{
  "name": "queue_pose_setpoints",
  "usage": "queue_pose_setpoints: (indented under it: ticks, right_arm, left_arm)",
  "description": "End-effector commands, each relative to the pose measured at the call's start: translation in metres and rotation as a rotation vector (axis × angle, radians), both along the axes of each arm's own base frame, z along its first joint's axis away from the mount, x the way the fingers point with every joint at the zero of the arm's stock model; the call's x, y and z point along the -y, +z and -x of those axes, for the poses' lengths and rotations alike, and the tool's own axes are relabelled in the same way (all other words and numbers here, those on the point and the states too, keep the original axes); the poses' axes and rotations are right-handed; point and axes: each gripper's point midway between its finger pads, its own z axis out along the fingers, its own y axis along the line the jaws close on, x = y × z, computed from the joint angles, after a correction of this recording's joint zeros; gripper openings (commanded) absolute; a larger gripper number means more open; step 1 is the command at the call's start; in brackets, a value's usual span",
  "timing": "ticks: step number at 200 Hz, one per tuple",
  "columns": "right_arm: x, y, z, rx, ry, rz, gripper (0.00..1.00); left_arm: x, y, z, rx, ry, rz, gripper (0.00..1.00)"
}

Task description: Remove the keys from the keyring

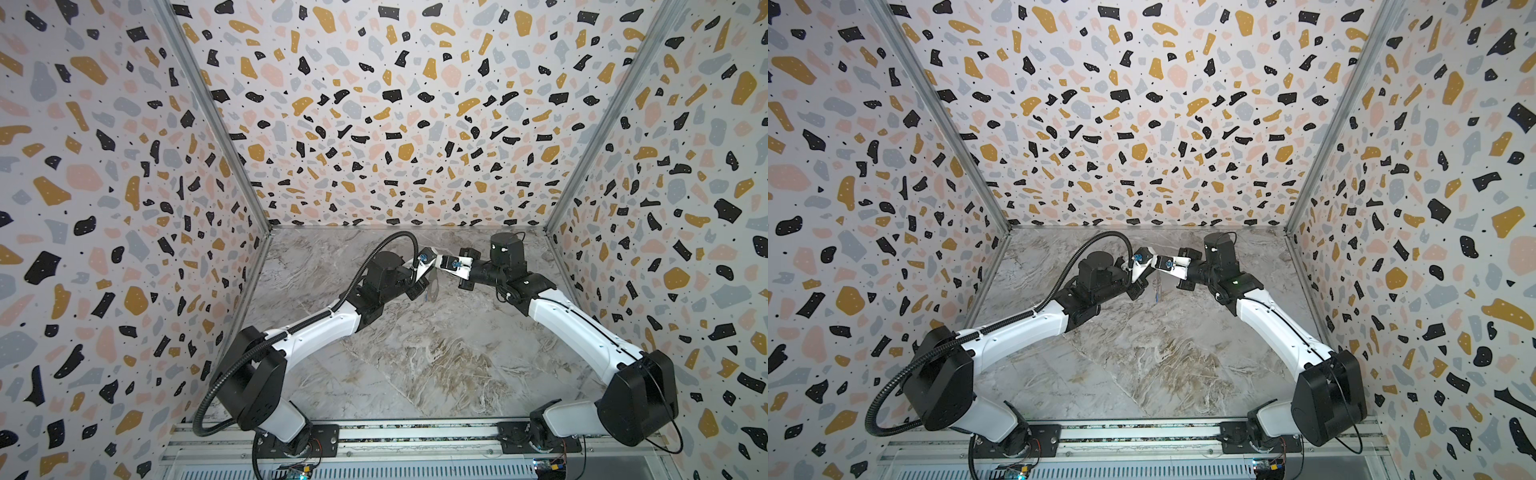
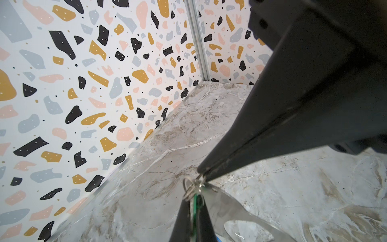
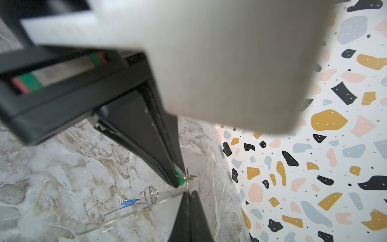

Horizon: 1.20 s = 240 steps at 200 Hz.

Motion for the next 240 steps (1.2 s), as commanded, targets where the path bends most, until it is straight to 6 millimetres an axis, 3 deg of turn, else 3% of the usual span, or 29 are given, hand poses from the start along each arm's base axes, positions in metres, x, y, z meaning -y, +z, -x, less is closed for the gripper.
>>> queue_pose_setpoints:
  ticks: [1,173,240]
  right_arm:
    - [-0.001,0.016,-0.004,0.043,-0.024,-0.003,0.00]
    - [-0.008,0.001,-0.010,-0.093,-0.092,-0.002,0.00]
    - [-0.005,-0.010,-0.007,-0.145,-0.096,-0.064,0.01]
  left_arm:
    - [0.004,0.023,0.002,0.072,-0.014,0.001,0.00]
    - [0.017,-0.001,0.000,0.095,0.007,-0.287,0.00]
    - [0.019,0.007,0.006,0.096,-0.022,-0.248,0.00]
